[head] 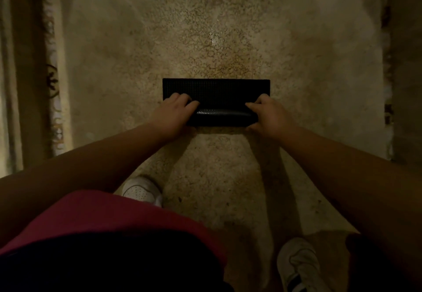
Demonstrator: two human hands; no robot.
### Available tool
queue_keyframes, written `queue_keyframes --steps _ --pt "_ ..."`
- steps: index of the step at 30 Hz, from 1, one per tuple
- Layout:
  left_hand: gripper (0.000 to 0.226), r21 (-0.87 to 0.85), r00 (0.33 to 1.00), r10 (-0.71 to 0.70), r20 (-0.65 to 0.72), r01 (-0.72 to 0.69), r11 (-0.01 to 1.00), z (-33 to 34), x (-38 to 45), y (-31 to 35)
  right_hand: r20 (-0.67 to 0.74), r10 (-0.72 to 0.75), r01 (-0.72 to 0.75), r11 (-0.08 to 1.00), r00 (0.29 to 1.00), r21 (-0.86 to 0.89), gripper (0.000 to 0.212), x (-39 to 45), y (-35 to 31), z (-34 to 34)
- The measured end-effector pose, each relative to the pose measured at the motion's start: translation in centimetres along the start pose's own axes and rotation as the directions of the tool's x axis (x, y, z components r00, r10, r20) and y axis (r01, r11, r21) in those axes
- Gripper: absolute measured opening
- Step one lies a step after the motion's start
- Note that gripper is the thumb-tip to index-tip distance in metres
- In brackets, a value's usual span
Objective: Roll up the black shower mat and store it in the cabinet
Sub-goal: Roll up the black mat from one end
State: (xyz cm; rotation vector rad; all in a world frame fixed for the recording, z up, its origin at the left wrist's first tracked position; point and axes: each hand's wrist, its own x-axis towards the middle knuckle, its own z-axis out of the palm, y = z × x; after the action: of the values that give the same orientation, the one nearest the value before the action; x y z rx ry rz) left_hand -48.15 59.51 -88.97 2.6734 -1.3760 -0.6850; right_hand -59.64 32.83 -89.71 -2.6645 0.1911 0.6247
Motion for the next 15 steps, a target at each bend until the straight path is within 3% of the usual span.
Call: queue_keyframes --steps 4,7,10,12,15 --pt "0.069 -0.126 0.997 0.009 0.076 0.0 0.992 0.4 -1.6 1.1 0.306 0.033 -0.008 0.997 0.951 -0.082 0.083 0.1 0.1 -1.0" --pt "0.059 -0.212 0.993 0.007 0.117 0.018 0.977 0.8 -2.6 1.4 0.374 0.011 0.029 0.995 0.927 -0.1 0.086 -0.1 0.0 -1.2" --pt "0.055 -0.303 0.979 -0.02 0.204 0.082 0.949 -0.1 -1.1 0.4 0.311 0.03 -0.032 0.999 0.95 0.0 0.081 -1.0 0.0 -1.7" --pt "0.06 -0.344 0.963 -0.028 0.269 0.123 0.931 -0.4 -0.1 -0.1 0.161 -0.049 0.066 0.993 0.986 -0.101 0.068 -2.5 -0.1 -1.2" --pt "0.07 -0.371 0.94 -0.037 0.339 0.17 0.913 -0.3 0.6 -0.6 0.021 -0.137 0.138 0.959 0.99 -0.249 0.069 -4.2 -1.1 0.3"
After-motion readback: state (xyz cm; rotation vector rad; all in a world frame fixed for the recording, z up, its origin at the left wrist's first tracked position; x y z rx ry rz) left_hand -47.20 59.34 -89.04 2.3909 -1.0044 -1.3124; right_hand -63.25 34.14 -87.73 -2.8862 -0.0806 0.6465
